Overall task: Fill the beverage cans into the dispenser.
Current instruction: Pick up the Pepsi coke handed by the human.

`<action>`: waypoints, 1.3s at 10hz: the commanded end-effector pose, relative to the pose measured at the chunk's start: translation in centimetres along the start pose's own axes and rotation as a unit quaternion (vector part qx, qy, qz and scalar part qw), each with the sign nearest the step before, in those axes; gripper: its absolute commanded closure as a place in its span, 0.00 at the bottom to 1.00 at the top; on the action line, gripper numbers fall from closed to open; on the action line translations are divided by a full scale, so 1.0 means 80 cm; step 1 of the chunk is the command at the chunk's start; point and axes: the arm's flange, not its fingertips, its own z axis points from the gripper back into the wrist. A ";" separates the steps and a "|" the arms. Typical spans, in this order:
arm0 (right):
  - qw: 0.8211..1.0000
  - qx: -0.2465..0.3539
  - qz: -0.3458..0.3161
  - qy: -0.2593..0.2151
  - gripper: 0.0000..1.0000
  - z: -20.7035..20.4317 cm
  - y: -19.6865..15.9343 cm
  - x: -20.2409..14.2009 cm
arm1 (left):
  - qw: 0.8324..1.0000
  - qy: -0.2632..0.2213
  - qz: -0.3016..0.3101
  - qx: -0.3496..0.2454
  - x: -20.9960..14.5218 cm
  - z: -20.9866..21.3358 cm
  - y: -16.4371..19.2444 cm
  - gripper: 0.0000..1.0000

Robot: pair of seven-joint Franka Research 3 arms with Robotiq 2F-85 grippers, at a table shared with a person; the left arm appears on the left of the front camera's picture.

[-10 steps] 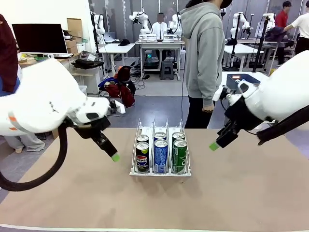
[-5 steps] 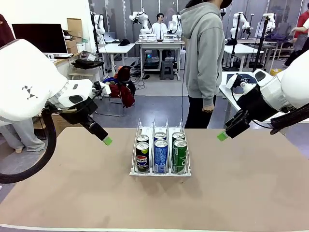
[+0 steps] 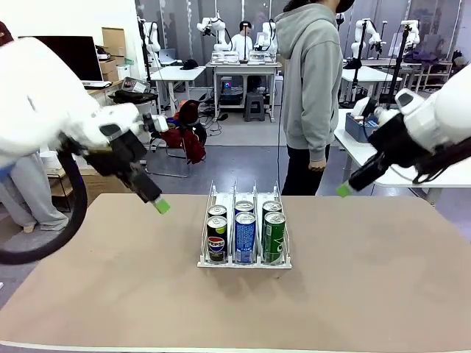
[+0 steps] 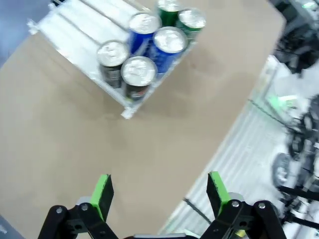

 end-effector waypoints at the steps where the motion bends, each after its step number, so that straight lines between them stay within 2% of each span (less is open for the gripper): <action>1: 1.000 0.000 -0.022 0.002 0.00 0.040 -0.018 0.033 | 0.996 0.006 0.011 -0.085 0.019 0.063 0.009 0.00; 4: 1.000 0.014 -0.022 -0.002 0.00 0.109 -0.038 0.063 | 0.997 -0.031 0.008 -0.067 0.030 0.138 0.000 0.00; 8: 0.999 -0.015 -0.028 -0.037 0.00 0.186 -0.044 0.077 | 0.997 -0.076 0.016 -0.027 0.045 0.231 -0.008 0.00; 11: 0.998 -0.024 -0.032 -0.051 0.00 0.204 -0.050 0.084 | 0.994 -0.110 0.012 0.008 0.046 0.250 -0.023 0.00; 12: 0.998 -0.023 -0.022 -0.058 0.00 0.190 -0.046 0.078 | 0.996 -0.086 0.007 -0.006 0.048 0.254 -0.015 0.00; 13: 0.998 -0.036 -0.021 -0.046 0.00 0.210 -0.051 0.082 | 0.996 -0.086 0.007 -0.006 0.048 0.254 -0.015 0.00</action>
